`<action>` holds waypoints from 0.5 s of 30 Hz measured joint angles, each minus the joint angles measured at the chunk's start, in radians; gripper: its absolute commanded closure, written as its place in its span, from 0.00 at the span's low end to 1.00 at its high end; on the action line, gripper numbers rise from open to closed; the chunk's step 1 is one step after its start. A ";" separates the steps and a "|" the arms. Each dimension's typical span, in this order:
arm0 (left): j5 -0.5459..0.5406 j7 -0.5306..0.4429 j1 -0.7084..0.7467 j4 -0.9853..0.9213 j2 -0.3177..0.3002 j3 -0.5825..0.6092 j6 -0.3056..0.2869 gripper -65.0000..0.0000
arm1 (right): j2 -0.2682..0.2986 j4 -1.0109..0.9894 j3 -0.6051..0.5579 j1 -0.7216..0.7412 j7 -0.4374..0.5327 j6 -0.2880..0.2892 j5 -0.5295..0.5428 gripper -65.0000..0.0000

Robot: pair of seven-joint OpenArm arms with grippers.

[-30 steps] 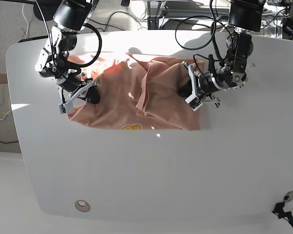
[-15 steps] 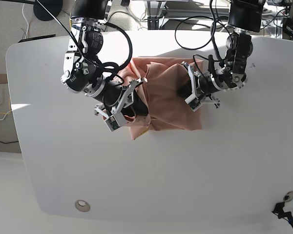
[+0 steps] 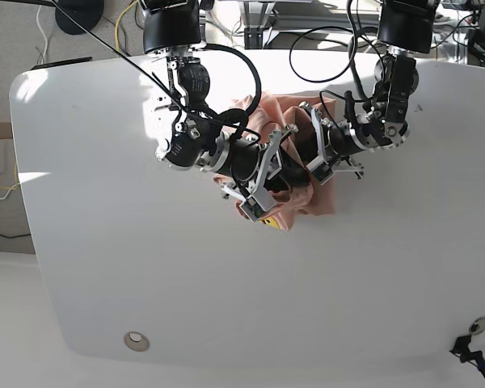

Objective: Fold the T-shirt properly
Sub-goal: 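Fold the held end over toward the left gripper with the right gripper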

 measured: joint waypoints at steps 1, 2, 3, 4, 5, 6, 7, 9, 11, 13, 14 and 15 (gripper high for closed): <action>0.000 0.000 0.000 0.001 0.000 0.000 0.000 1.00 | -0.003 -0.013 0.000 -0.002 0.001 -0.002 -0.004 0.91; 0.000 0.000 0.000 0.003 0.000 0.000 0.000 1.00 | -0.001 -0.016 0.004 -0.003 -0.004 -0.002 -0.006 0.88; 0.000 0.001 0.001 0.009 0.000 -0.001 0.000 1.00 | 0.003 -0.016 0.004 -0.002 -0.002 0.000 -0.006 0.86; 0.005 0.007 0.002 0.019 0.002 -0.015 0.000 1.00 | 0.005 -0.016 0.004 -0.001 0.002 0.000 -0.006 0.86; 0.010 0.022 0.006 0.030 0.008 -0.046 -0.002 1.00 | 0.007 -0.015 0.004 0.000 0.013 0.000 -0.006 0.86; 0.018 0.040 0.013 0.043 0.006 -0.082 -0.010 1.00 | 0.013 -0.016 0.003 0.001 0.013 0.000 -0.003 0.86; 0.031 0.050 0.017 0.051 0.002 -0.119 -0.008 1.00 | 0.019 -0.016 0.002 0.000 0.012 0.000 -0.003 0.86; 0.054 0.066 0.016 0.065 -0.009 -0.161 0.007 1.00 | 0.027 -0.016 0.004 0.000 0.012 0.000 0.000 0.85; 0.053 0.072 0.014 0.082 -0.012 -0.180 0.010 0.91 | 0.027 -0.016 0.003 0.000 0.013 0.000 -0.002 0.85; 0.040 0.068 0.014 0.087 0.003 -0.201 0.003 0.66 | 0.037 -0.015 0.001 0.000 0.013 0.000 0.001 0.85; 0.040 0.067 0.014 0.087 0.002 -0.204 0.003 0.54 | 0.041 -0.015 0.000 0.000 0.012 0.000 0.000 0.85; 0.039 0.068 0.014 0.088 0.002 -0.212 0.002 0.44 | 0.046 -0.016 0.001 0.000 0.013 0.000 0.000 0.85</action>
